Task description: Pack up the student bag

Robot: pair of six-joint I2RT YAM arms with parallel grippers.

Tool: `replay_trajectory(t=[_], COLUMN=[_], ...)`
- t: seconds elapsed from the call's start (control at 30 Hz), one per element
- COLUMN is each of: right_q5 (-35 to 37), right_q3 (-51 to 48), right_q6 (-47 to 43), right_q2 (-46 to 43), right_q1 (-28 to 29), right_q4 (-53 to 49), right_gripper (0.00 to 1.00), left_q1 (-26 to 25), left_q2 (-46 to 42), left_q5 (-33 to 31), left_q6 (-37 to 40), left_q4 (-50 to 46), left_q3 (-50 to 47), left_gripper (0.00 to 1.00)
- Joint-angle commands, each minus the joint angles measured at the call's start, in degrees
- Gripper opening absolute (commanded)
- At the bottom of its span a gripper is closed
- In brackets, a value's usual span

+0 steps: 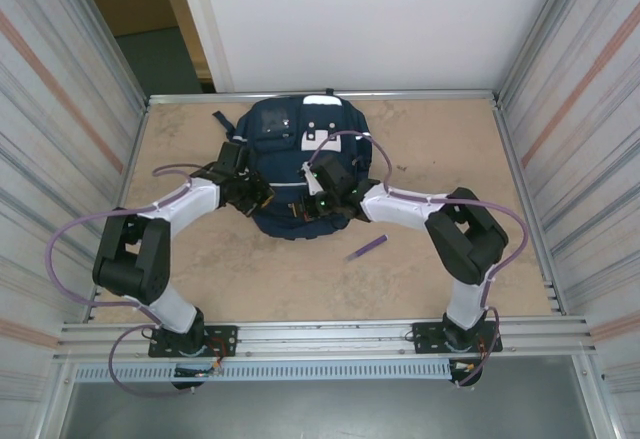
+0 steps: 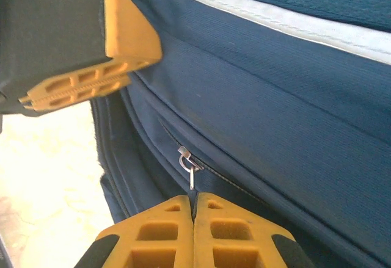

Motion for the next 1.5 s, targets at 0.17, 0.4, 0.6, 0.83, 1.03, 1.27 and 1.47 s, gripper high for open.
replay_trajectory(t=[0.17, 0.4, 0.6, 0.83, 1.03, 1.27, 1.47], right_q5=[4.63, 7.57, 7.34, 5.98, 2.82, 0.94, -1.54], right_q3=[-7.73, -9.29, -10.07, -10.21, -8.66, -4.79, 0.15], right_q6=[-5.82, -8.12, -9.58, -9.94, -8.59, -6.89, -4.12], right_q2=[-10.69, -13.15, -13.99, -14.89, -13.68, -11.09, -7.67], right_q1=[-4.85, -7.67, -9.71, -10.47, -9.71, -5.58, -1.62], right_q4=[-9.58, -11.97, -13.25, -13.23, -12.59, -10.87, -6.99], right_gripper=[0.00, 0.00, 0.00, 0.00, 0.00, 0.00, 0.00], left_q1=[7.98, 11.74, 13.95, 17.08, 18.54, 8.88, -2.82], left_q2=[-1.26, 1.17, 2.91, 4.65, 1.87, -5.28, -6.22], left_q5=[-0.41, 3.52, 4.82, 8.22, 11.06, 6.84, 0.13], left_q6=[4.91, 6.31, 9.20, 10.66, 10.69, 4.37, -3.26], left_q4=[-1.04, -2.04, -3.99, -4.59, -5.78, -6.92, -4.65], left_q3=[1.98, 4.12, 7.35, 8.68, 7.54, 2.37, 1.25], left_gripper=[0.00, 0.00, 0.00, 0.00, 0.38, 0.53, 0.57])
